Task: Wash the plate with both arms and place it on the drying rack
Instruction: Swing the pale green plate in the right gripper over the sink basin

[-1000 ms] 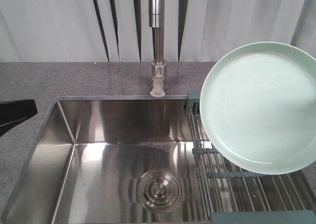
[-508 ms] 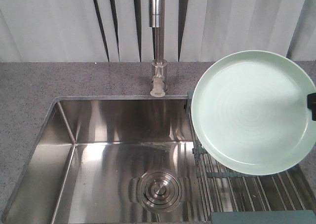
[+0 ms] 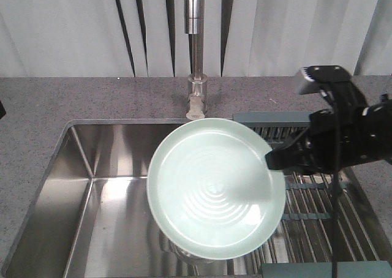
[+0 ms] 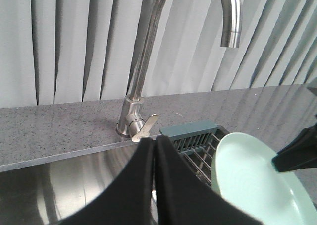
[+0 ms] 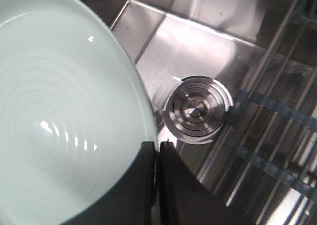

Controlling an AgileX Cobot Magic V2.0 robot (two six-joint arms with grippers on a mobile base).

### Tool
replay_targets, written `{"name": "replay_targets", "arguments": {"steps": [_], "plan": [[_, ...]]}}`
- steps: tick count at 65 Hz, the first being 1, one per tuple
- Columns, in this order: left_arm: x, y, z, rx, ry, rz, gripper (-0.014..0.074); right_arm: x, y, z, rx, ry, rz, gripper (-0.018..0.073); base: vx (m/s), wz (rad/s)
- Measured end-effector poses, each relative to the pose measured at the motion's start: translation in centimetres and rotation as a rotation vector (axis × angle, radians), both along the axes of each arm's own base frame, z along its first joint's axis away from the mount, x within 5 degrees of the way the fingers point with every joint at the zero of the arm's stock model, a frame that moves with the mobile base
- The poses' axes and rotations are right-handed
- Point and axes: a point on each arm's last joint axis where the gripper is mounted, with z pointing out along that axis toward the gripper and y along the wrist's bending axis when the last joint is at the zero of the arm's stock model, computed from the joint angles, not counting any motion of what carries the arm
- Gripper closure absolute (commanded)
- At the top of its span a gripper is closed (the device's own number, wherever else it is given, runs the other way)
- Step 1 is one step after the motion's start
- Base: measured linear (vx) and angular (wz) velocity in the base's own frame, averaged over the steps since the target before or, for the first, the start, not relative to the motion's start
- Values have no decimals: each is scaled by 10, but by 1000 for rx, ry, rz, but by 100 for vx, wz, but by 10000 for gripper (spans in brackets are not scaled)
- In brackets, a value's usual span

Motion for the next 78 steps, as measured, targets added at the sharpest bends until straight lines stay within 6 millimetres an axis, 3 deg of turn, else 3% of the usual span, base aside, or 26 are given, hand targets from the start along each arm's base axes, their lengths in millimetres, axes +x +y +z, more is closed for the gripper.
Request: {"name": "replay_targets", "arguments": {"steps": [13, 24, 31, 39, 51, 56, 65, 78], "plan": [[-1, -2, 0, 0, 6, -25, 603, 24, 39, 3, 8, 49, 20, 564, 0, 0], [-2, -3, -1, 0, 8, -36, 603, 54, 56, 8, -16, 62, -42, 564, 0, 0], [-2, -3, -1, 0, 9, -39, 603, 71, 55, 14, -57, 37, -102, 564, 0, 0], [-2, -3, -1, 0, 9, -42, 603, 81, 37, 24, -132, 12, -183, 564, 0, 0], [-2, -3, -1, 0, 10, -43, 603, 72, 5, 26, -288, 103, -208, 564, 0, 0], [-2, -3, -1, 0, 10, -43, 603, 62, 1, 28, -329, 159, -189, 564, 0, 0], [-2, -3, -1, 0, 10, -44, 603, 49, 2, 36, -302, 177, -147, 563, 0, 0], [-2, -4, -1, 0, 10, -47, 603, 34, 17, 39, -115, 241, -59, 563, 0, 0]]}}
